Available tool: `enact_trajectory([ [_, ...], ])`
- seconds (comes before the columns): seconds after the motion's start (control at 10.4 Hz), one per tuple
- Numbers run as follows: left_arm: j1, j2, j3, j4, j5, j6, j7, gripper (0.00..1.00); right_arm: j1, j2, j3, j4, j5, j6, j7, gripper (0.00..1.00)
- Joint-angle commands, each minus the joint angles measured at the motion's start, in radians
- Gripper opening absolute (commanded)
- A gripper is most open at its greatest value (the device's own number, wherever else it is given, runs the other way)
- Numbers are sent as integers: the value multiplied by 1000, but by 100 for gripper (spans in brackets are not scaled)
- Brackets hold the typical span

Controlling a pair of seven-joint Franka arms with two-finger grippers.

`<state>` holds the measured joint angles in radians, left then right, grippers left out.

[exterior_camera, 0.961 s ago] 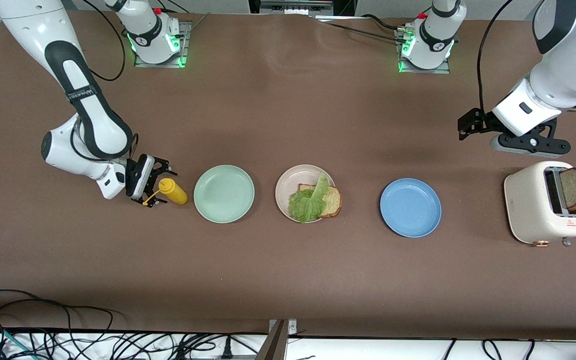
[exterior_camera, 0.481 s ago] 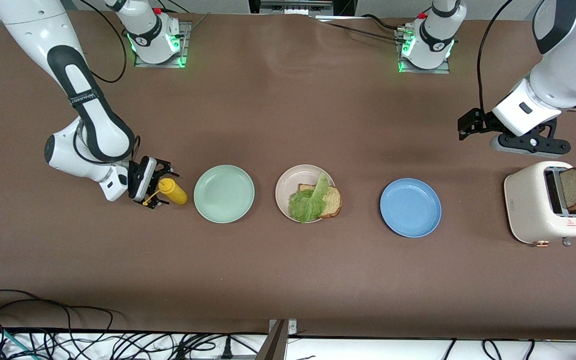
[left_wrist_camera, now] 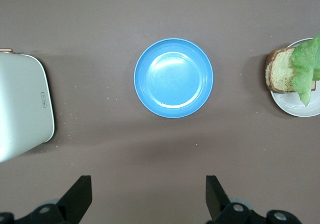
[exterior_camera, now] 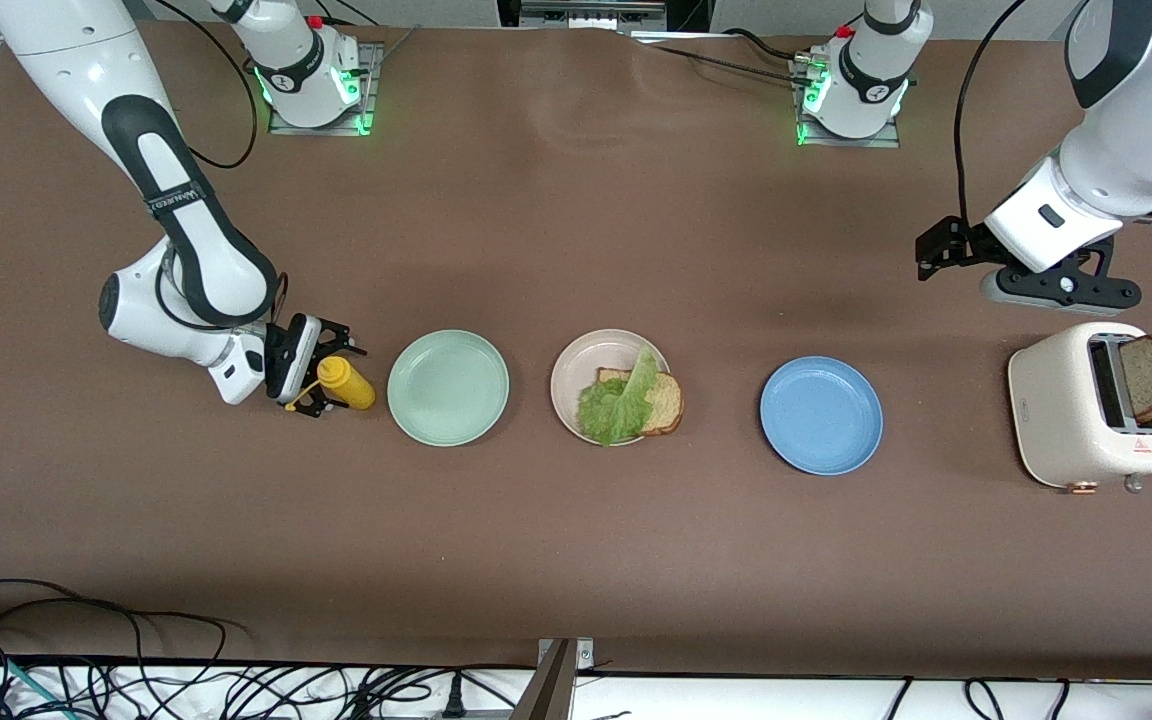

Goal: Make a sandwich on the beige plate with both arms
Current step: 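Grasp the yellow squeeze bottle with the right gripper and lift it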

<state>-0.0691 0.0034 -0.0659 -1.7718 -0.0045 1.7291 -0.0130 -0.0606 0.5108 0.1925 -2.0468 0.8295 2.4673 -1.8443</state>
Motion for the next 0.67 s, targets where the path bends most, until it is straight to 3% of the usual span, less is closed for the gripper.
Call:
enact_trajectory([
  [0.0,-1,9,-2,20,21,-2,7,100,-8,20,13,25,16,-4,-3,27],
  [0.1,-1,10,0,20,21,-2,5,100,-7,20,15,34,11,-4,8,11],
  [0.29,0,7,0,21,21,-3,5,100,-7,9,36,51,-22,-5,77,6],
  [0.38,0,9,0,20,21,-2,5,100,-7,0,44,65,-92,-7,156,0],
  [0.58,5,7,0,22,21,-2,5,100,-7,-31,64,91,-328,-14,362,0],
])
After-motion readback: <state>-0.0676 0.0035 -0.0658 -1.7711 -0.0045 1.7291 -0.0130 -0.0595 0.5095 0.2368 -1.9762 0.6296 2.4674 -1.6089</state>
